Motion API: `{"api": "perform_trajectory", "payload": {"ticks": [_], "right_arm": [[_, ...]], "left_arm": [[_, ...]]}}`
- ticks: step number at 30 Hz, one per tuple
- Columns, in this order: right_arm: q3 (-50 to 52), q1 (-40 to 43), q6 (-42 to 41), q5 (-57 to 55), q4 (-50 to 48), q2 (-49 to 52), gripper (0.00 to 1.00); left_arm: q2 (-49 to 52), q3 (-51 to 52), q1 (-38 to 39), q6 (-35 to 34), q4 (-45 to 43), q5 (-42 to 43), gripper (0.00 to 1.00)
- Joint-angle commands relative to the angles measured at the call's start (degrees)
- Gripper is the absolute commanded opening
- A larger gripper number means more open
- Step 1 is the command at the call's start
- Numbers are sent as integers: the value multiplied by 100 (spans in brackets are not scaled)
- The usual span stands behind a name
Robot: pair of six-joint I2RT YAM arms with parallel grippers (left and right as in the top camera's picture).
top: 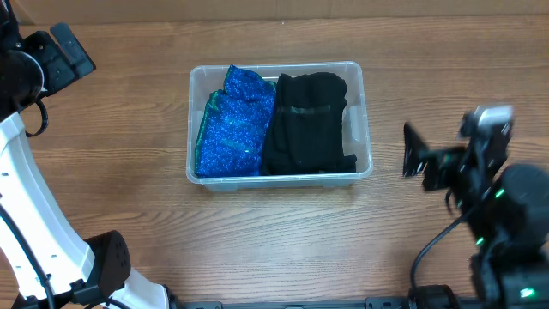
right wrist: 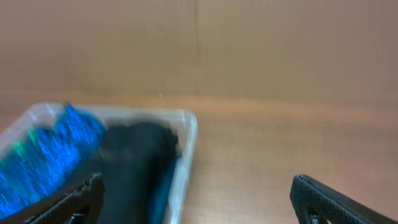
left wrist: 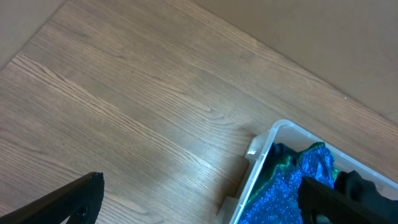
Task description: Pack container
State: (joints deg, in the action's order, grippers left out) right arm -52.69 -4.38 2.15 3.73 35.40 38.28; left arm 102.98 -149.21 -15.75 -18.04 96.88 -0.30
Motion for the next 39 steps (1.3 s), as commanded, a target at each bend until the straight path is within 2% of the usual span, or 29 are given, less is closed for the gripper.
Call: {"api": "perform_trajectory", "payload": {"ticks": [1, 8, 23, 28, 39], "right_arm": [[1283, 190, -450, -109, -304, -979, 100], [2997, 374, -1143, -20, -391, -2343, 100], [4712, 420, -1141, 105, -1792, -3731, 100], [4852, 417, -1141, 105, -2208, -3748, 100], [4854, 417, -1141, 105, -2205, -3746, 100]], "left_arm": [[11, -4, 0, 24, -11, -28, 100], [11, -4, 0, 24, -9, -28, 100], [11, -4, 0, 24, -9, -28, 100], [11, -4, 0, 24, -9, -28, 100], [11, -4, 0, 24, -9, -28, 100]]}}
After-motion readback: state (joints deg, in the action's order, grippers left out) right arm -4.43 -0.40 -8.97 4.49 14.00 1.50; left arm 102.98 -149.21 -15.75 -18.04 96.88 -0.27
